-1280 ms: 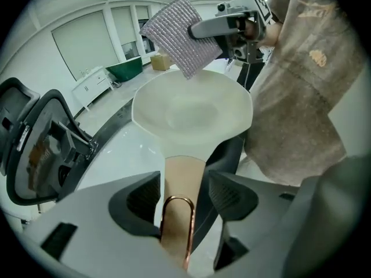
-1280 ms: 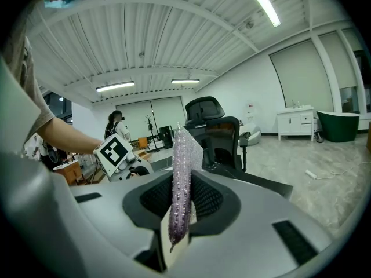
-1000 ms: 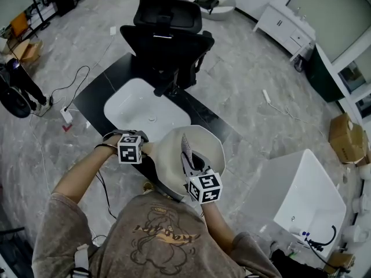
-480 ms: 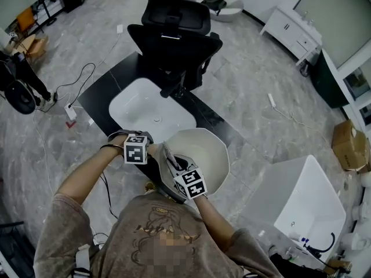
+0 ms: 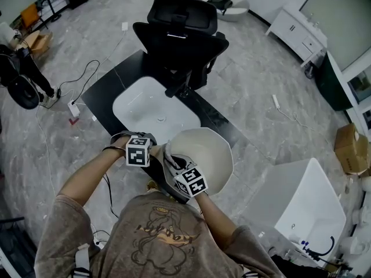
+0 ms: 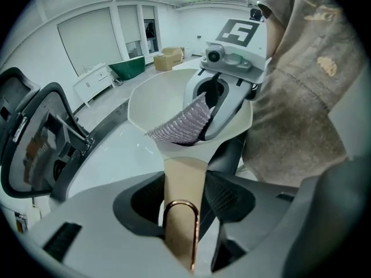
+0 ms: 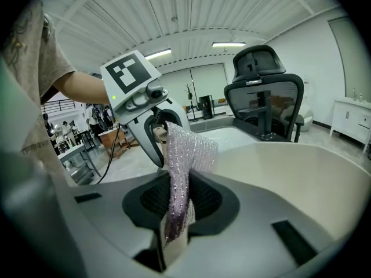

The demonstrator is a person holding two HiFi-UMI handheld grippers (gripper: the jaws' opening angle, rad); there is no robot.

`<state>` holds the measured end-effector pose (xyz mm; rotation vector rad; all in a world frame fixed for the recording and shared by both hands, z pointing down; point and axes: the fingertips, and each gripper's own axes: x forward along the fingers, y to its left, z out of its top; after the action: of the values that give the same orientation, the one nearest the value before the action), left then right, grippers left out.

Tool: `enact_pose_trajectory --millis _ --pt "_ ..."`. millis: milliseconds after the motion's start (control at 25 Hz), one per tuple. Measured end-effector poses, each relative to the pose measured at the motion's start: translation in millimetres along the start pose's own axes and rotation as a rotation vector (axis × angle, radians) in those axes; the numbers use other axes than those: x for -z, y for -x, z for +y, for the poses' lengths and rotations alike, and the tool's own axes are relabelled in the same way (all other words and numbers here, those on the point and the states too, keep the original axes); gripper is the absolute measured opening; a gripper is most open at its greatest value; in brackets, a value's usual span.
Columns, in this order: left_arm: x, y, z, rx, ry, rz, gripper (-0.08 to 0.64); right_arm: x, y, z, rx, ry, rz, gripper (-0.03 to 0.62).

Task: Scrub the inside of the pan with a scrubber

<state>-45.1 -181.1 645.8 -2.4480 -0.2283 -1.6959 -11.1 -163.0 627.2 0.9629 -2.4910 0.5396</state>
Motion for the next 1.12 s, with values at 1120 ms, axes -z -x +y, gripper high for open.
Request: enact_pose_trajectory --millis 1120 --pt "2.0 0.2 -1.5 -0.009 -0.069 0.034 0.222 17.1 31.8 -151.9 0.574 0.333 0.246 0.08"
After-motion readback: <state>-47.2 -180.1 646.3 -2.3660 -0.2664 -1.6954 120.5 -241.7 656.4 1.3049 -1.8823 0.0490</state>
